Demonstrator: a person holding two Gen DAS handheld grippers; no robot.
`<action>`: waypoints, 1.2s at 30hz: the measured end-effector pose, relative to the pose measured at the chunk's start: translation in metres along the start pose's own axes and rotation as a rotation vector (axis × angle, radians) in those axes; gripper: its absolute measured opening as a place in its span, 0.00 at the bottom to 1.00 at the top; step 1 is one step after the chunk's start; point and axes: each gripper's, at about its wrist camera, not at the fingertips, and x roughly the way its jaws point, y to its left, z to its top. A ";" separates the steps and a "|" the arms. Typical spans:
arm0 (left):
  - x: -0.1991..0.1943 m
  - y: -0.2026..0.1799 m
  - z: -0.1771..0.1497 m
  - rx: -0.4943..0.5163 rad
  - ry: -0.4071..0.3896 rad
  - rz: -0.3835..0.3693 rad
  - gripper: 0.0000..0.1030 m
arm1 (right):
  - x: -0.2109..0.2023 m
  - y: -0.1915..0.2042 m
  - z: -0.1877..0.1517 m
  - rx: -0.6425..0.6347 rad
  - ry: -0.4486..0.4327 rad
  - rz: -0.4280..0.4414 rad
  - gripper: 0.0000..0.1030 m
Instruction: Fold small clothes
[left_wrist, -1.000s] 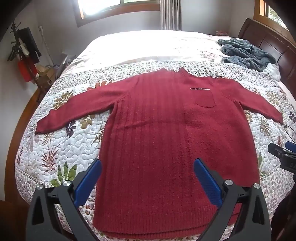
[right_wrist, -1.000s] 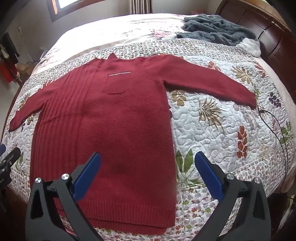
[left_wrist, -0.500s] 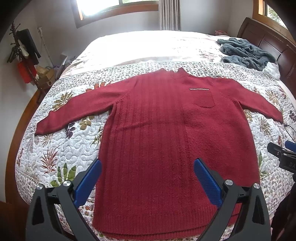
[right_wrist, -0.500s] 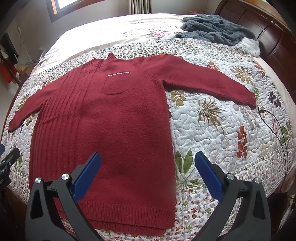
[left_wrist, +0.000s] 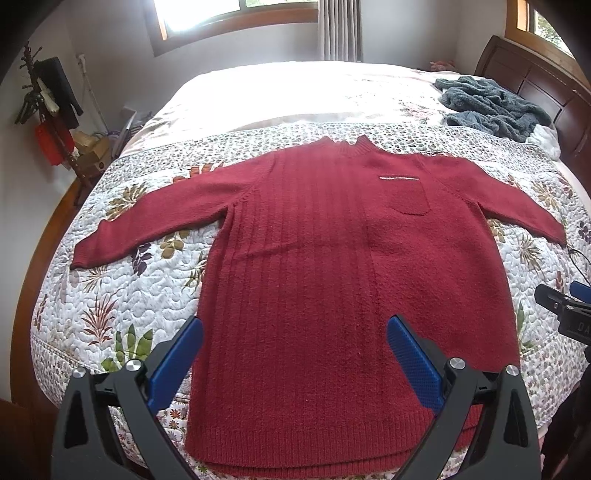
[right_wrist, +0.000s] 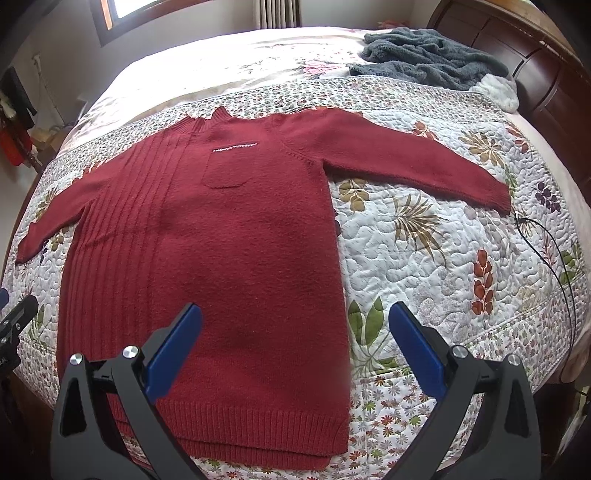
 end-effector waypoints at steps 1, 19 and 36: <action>0.000 0.000 0.000 0.001 0.000 0.001 0.96 | 0.000 0.000 0.000 0.001 0.000 0.000 0.97; 0.000 0.000 0.000 0.001 -0.001 0.009 0.96 | 0.001 0.001 0.000 0.002 0.002 0.000 0.97; 0.000 0.000 0.000 0.004 -0.002 0.010 0.96 | 0.001 0.000 0.002 0.004 0.001 0.000 0.97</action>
